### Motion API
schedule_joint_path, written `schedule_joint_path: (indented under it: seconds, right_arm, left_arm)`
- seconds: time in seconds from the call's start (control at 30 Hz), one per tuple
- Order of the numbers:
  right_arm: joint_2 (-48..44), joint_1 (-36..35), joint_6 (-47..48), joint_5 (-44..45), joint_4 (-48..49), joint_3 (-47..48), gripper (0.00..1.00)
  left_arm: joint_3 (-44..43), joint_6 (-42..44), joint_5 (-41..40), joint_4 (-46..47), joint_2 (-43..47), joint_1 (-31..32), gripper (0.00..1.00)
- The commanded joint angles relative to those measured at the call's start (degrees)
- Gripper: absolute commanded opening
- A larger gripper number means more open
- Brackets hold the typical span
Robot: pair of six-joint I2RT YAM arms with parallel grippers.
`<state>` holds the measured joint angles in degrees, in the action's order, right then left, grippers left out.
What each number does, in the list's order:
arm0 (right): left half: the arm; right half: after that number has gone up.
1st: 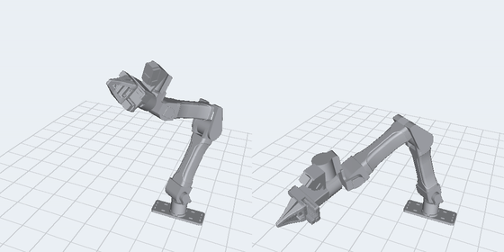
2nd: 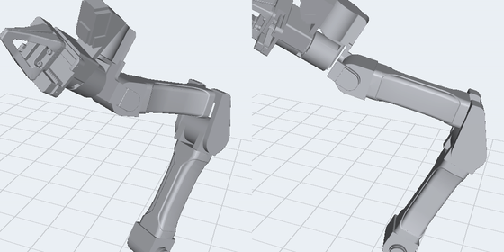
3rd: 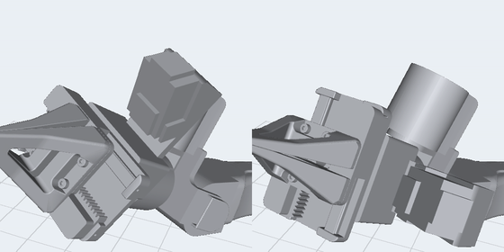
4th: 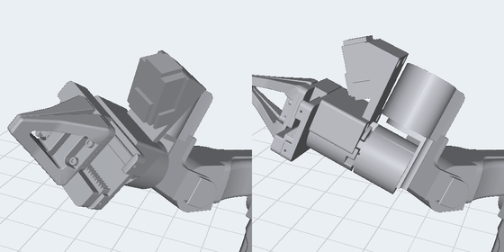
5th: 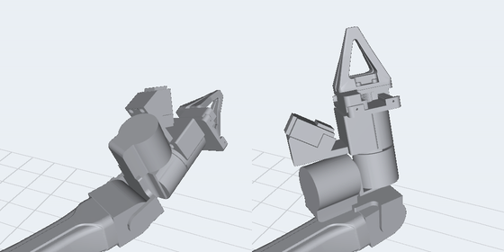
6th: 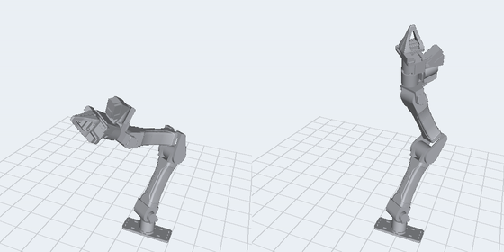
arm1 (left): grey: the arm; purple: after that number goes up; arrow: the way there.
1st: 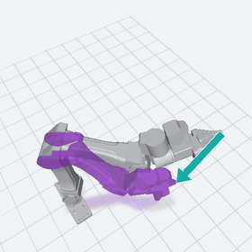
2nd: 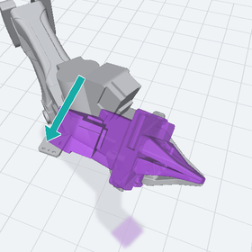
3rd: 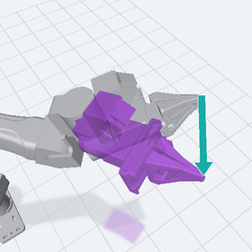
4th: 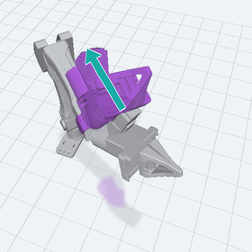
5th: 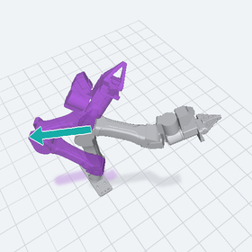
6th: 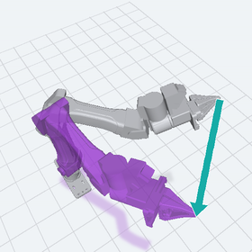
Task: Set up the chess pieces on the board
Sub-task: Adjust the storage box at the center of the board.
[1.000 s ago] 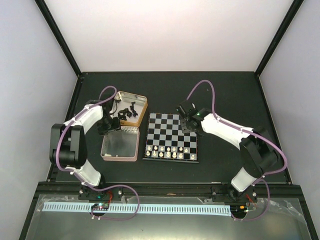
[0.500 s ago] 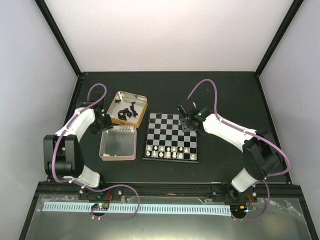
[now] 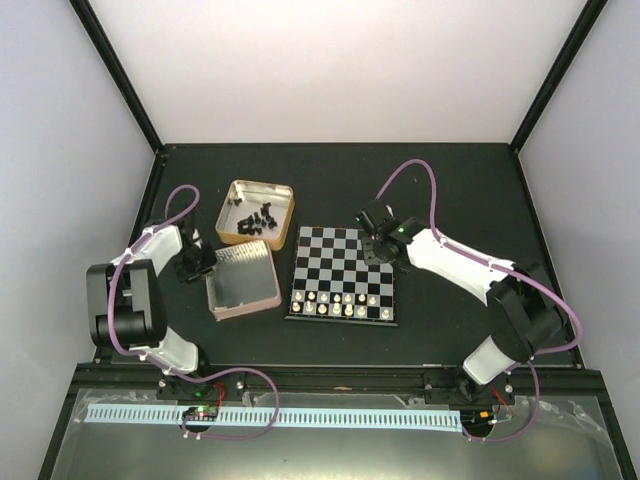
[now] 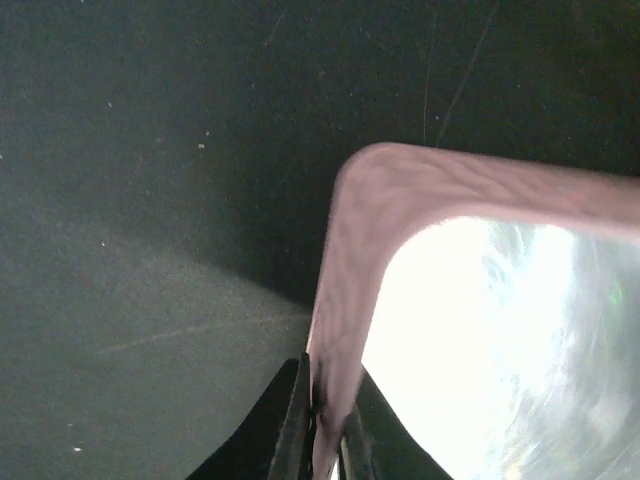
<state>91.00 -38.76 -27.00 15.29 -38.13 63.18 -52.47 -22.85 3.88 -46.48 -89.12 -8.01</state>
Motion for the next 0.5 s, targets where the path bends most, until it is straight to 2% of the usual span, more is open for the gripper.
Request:
schedule_joint_path:
  seconds: [0.0, 0.1, 0.3, 0.47]
  right_arm:
    - [-2.1, 0.3, 0.2, 0.9, 0.9, -0.5, 0.29]
    - [-2.7, 0.3, 0.6, 1.3, 1.0, -0.7, 0.29]
    - [-5.1, 0.3, 0.4, 1.7, 2.5, -2.7, 0.29]
    - [-6.7, 0.3, 0.0, 1.3, 3.7, -4.6, 0.29]
  left_arm:
    - [1.5, -4.2, 1.0, 2.2, 1.8, -1.2, 0.06]
    - [3.7, -7.3, 1.4, 2.4, 3.7, -1.4, 0.02]
    - [8.5, -14.8, 1.6, 2.5, 8.4, -1.4, 0.02]
    - [11.8, -20.8, 1.9, 2.1, 13.3, -1.4, 0.14]
